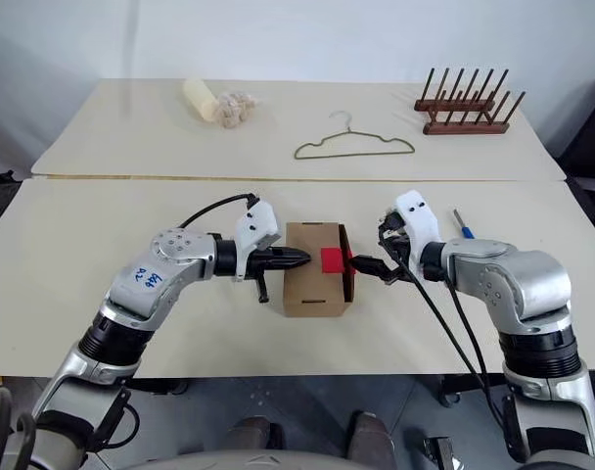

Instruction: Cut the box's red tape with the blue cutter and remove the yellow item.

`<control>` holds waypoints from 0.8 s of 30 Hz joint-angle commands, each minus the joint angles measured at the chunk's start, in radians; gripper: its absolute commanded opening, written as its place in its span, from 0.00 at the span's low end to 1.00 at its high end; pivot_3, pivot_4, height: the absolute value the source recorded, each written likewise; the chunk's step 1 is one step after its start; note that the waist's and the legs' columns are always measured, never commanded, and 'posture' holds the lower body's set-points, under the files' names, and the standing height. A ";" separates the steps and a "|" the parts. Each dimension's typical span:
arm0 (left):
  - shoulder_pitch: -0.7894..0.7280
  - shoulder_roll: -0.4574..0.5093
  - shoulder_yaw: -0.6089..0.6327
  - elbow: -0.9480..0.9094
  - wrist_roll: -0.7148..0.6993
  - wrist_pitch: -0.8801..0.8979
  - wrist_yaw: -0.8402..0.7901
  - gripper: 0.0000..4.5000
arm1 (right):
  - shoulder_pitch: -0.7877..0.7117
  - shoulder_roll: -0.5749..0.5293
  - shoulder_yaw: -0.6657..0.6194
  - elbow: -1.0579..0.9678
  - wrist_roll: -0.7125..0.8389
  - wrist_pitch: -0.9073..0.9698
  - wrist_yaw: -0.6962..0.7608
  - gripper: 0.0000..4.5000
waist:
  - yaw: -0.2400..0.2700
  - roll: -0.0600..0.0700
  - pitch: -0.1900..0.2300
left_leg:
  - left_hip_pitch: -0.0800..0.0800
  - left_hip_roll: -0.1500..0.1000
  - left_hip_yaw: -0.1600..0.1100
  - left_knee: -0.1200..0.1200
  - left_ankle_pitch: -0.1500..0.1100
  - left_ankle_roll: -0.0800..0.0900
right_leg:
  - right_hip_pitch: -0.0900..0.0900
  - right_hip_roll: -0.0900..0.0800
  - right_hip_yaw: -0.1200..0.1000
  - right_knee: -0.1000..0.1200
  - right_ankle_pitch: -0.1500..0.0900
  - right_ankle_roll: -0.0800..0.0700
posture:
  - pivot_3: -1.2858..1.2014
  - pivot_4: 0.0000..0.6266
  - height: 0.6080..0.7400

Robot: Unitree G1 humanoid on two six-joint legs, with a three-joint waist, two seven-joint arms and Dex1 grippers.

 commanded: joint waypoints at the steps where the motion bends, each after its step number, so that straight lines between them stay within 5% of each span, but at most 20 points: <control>1: 0.040 0.009 -0.036 0.019 0.024 0.057 0.006 0.00 | 0.041 -0.036 0.078 0.031 -0.071 0.009 -0.018 0.98 | 0.000 -0.001 -0.002 | 0.001 0.000 0.000 0.000 0.000 0.000 | 0.001 0.000 0.000 0.000 0.000 0.000 | 0.52 0.24 1.00; 24: 0.077 -0.010 -0.038 -0.017 0.022 0.074 0.035 0.00 | -0.008 -0.059 0.137 0.217 -0.182 -0.041 0.022 0.98 | -0.002 0.002 -0.013 | 0.009 0.000 -0.003 -0.001 -0.002 0.002 | 0.012 0.000 -0.002 -0.004 0.000 -0.001 | 0.52 0.24 1.00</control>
